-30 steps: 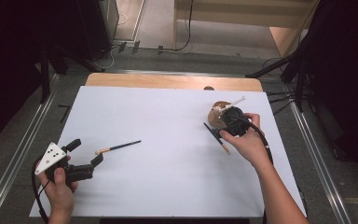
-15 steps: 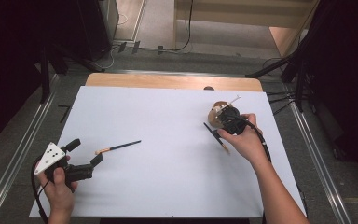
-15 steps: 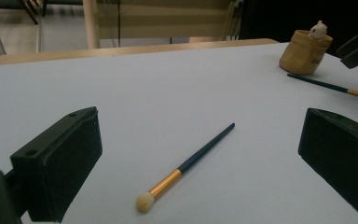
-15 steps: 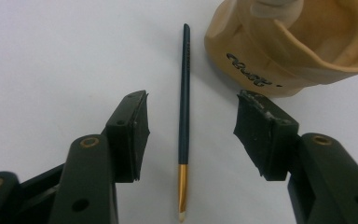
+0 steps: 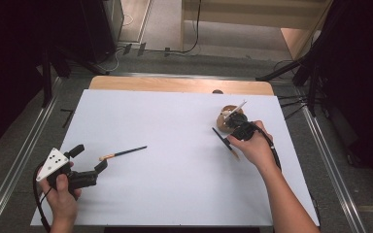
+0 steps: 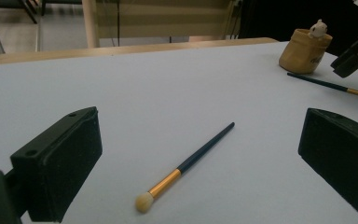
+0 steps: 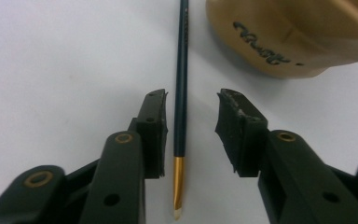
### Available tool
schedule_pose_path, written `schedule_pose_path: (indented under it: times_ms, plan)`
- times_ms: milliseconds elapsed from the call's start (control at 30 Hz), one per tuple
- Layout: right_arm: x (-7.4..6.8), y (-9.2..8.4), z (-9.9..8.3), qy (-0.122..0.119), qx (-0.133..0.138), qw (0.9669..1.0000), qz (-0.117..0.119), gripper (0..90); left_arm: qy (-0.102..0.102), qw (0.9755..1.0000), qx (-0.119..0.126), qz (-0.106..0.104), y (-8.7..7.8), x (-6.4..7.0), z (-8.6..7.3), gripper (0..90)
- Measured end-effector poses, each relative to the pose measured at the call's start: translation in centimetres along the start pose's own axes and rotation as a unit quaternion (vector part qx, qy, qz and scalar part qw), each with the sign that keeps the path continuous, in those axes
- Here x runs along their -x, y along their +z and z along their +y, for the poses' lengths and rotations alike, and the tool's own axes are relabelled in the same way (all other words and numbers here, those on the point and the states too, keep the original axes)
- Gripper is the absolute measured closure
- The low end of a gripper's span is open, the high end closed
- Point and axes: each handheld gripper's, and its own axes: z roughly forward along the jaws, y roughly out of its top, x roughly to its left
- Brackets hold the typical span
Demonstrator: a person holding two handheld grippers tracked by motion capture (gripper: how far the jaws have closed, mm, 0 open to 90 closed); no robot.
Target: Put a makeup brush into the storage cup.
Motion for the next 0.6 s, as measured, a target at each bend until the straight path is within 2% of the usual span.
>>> schedule_pose_path:
  times_ms: [67, 433, 600]
  plan:
    - [0.0, 0.3, 0.0, -0.004, -0.009, 0.9999, 0.007, 66.1, 0.0, 1.0, 0.0, 0.0, 0.0, 0.0, 0.0, 0.0]
    - [-0.3, 1.7, 0.1, -0.012, -0.04, 0.9991, -0.002, 70.7, 0.002, 1.0, 0.0, -0.002, 0.1, 0.1, 0.0, 0.0]
    - [-0.6, 2.3, 0.0, -0.017, -0.048, 0.9987, 0.0, 79.0, 0.001, 1.0, 0.001, -0.003, 0.1, 0.0, 0.0, 0.0]
